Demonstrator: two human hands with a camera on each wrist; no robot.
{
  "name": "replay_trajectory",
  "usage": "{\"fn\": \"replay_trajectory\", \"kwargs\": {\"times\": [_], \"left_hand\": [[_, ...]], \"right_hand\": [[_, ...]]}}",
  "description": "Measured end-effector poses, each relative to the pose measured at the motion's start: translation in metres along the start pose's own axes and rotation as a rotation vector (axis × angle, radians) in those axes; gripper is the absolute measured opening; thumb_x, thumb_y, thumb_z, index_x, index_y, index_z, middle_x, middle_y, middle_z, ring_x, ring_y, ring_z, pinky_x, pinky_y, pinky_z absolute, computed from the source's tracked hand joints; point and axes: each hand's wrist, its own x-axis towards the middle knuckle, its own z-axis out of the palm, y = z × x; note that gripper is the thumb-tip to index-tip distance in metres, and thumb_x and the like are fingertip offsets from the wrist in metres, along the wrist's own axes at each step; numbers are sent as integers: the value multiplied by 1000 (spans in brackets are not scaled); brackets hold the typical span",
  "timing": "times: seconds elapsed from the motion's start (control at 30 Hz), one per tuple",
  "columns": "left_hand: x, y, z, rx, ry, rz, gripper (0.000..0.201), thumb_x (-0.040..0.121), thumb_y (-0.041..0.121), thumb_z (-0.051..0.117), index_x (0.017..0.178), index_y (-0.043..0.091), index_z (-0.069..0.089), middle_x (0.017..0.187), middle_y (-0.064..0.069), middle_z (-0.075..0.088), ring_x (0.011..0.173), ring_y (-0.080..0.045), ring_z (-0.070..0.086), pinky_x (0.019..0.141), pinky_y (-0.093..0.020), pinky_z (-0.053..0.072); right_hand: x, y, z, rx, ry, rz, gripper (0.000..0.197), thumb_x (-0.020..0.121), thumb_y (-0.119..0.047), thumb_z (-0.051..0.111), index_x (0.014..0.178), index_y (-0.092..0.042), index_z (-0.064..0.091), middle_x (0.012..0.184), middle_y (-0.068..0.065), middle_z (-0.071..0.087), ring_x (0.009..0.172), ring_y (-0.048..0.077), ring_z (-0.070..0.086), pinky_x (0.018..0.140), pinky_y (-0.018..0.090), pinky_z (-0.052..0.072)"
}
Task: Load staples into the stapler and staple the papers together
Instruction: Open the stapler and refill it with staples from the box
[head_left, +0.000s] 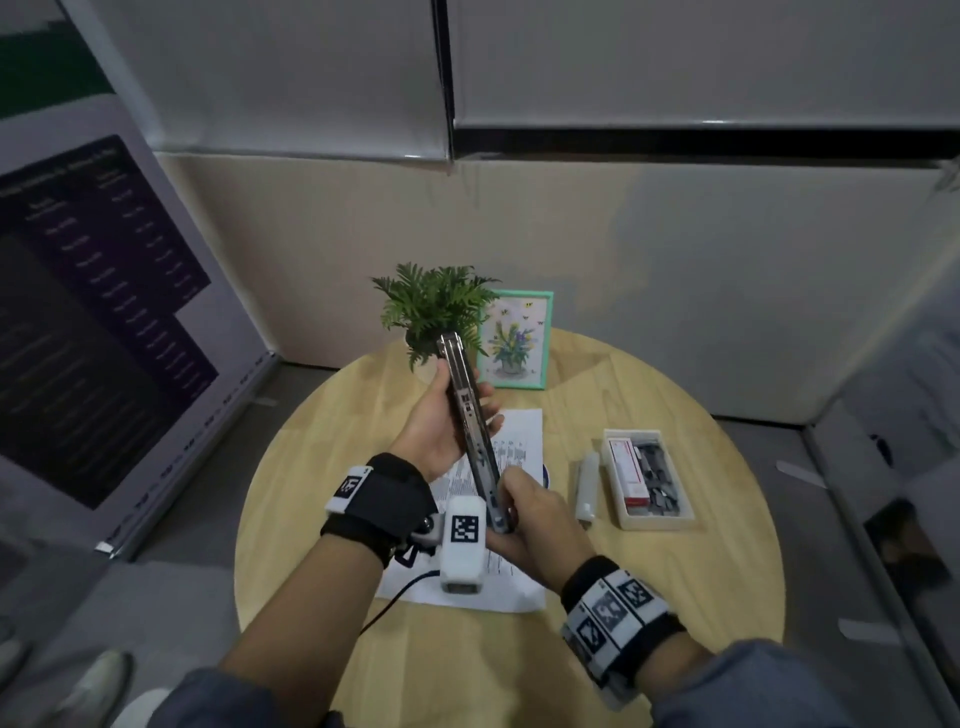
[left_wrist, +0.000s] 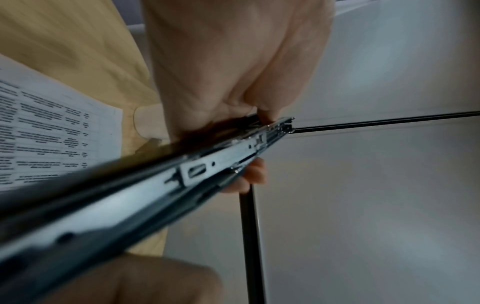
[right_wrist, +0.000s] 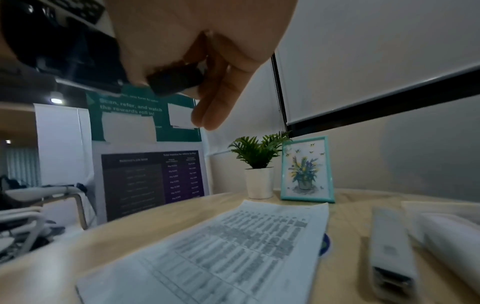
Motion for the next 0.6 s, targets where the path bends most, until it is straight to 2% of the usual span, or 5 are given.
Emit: {"fn": "replay_trajectory", "kwargs": {"times": [0.13, 0.2, 0.3, 0.43, 0.6], "left_hand": [[7, -7, -2, -5, 30, 28, 47, 98, 52, 27, 85, 14, 50, 63, 3, 49, 47, -9, 48, 49, -21, 47], [12, -8, -8, -10, 32, 23, 45, 98, 52, 28, 88, 15, 51, 65, 3, 49, 46, -8, 47, 48, -20, 46], [15, -11, -13, 8, 35, 2, 45, 97, 53, 27, 89, 16, 52, 64, 3, 51, 47, -9, 48, 48, -21, 47], [17, -18, -16, 28, 42, -15, 46, 97, 54, 27, 90, 17, 53, 66, 3, 51, 48, -9, 49, 50, -22, 48], [17, -28, -14, 65, 70, -59, 43, 98, 52, 29, 90, 15, 51, 66, 2, 52, 50, -10, 48, 50, -22, 47]], "right_hand": [[-11, 19, -11, -55, 23, 54, 55, 88, -57, 30, 97, -8, 52, 80, -1, 56, 59, 16, 52, 52, 23, 32], [-10, 44, -15, -33, 144, 264, 39, 92, -44, 33, 92, -10, 52, 69, -9, 50, 55, 11, 48, 50, 25, 33], [-5, 99, -28, -275, 212, 626, 25, 94, -28, 42, 87, -9, 56, 77, 7, 64, 71, 28, 61, 58, 33, 41], [-3, 159, -50, -478, 32, 863, 21, 93, -15, 42, 99, -5, 60, 97, 19, 68, 90, 36, 64, 64, 35, 43], [7, 203, -57, -497, -93, 849, 23, 90, -7, 43, 104, -8, 61, 106, 16, 66, 91, 34, 64, 70, 35, 47]]}}
